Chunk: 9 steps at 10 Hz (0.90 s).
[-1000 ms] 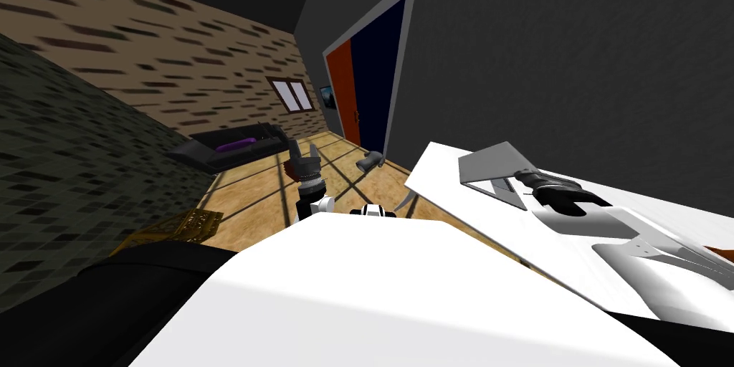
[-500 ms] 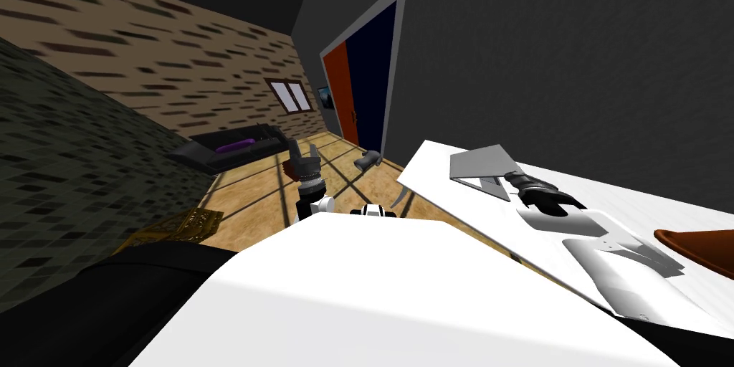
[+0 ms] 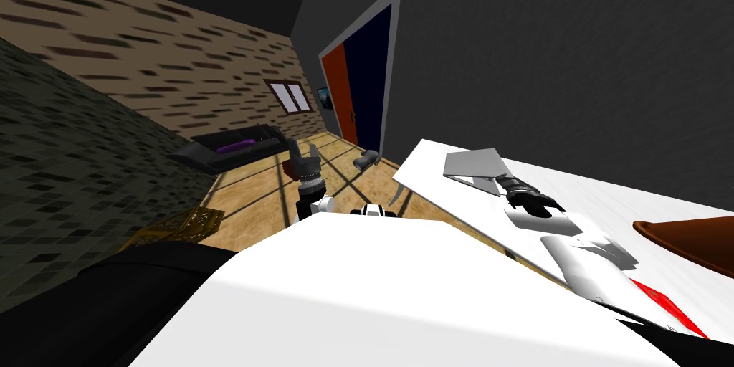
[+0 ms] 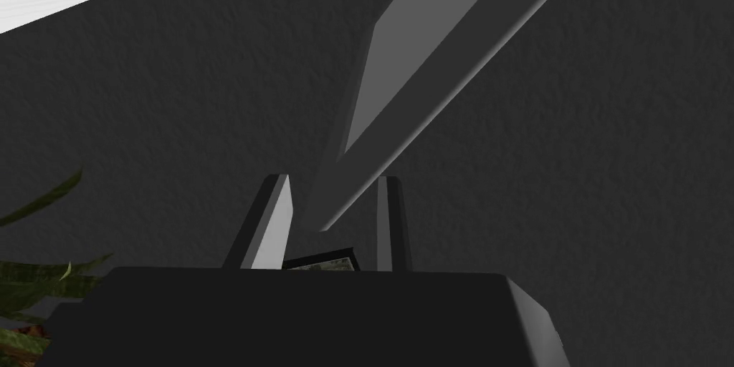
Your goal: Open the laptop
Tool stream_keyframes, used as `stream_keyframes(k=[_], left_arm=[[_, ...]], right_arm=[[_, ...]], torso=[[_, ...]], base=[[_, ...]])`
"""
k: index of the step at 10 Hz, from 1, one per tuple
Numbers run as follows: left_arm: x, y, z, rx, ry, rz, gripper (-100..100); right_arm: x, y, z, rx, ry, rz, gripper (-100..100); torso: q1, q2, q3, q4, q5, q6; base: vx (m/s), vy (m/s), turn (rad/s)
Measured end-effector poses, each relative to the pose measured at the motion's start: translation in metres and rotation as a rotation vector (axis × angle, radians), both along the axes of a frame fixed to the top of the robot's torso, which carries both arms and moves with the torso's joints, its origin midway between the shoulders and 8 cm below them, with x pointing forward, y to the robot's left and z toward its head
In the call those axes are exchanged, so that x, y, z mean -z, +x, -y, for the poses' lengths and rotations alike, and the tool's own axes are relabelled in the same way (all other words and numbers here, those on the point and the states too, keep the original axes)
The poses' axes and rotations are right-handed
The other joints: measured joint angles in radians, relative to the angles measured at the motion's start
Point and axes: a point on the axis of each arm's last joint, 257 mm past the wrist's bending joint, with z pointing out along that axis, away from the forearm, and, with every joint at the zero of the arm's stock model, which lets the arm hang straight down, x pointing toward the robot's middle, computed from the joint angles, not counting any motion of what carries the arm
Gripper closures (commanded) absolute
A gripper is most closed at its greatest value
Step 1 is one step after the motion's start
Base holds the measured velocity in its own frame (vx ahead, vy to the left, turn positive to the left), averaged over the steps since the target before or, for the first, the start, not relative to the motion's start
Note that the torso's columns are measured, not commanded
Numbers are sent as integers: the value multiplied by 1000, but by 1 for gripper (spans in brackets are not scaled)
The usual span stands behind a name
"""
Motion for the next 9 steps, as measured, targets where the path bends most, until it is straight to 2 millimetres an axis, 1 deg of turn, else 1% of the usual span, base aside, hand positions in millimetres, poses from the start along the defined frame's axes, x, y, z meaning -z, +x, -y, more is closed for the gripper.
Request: stream_keyframes(k=[1, 4, 6, 9], left_arm=[[0, 0, 0, 0, 0, 0, 0], [0, 0, 0, 0, 0, 0, 0], [0, 0, 0, 0, 0, 0, 0], [0, 0, 0, 0, 0, 0, 0]], right_arm=[[8, 0, -3, -1, 22, 16, -100], [-12, -2, 9, 19, 18, 16, -100], [-30, -3, 17, 36, 16, 16, -100], [-48, -4, 28, 58, 15, 15, -100]], torso=[[-1, 0, 0, 0, 0, 1], [3, 5, 3, 3, 4, 6], [0, 7, 4, 4, 4, 6], [-1, 5, 2, 3, 3, 6]], base=[[-58, -19, 94], [-54, 23, 78], [-62, 20, 66], [-38, 6, 54]])
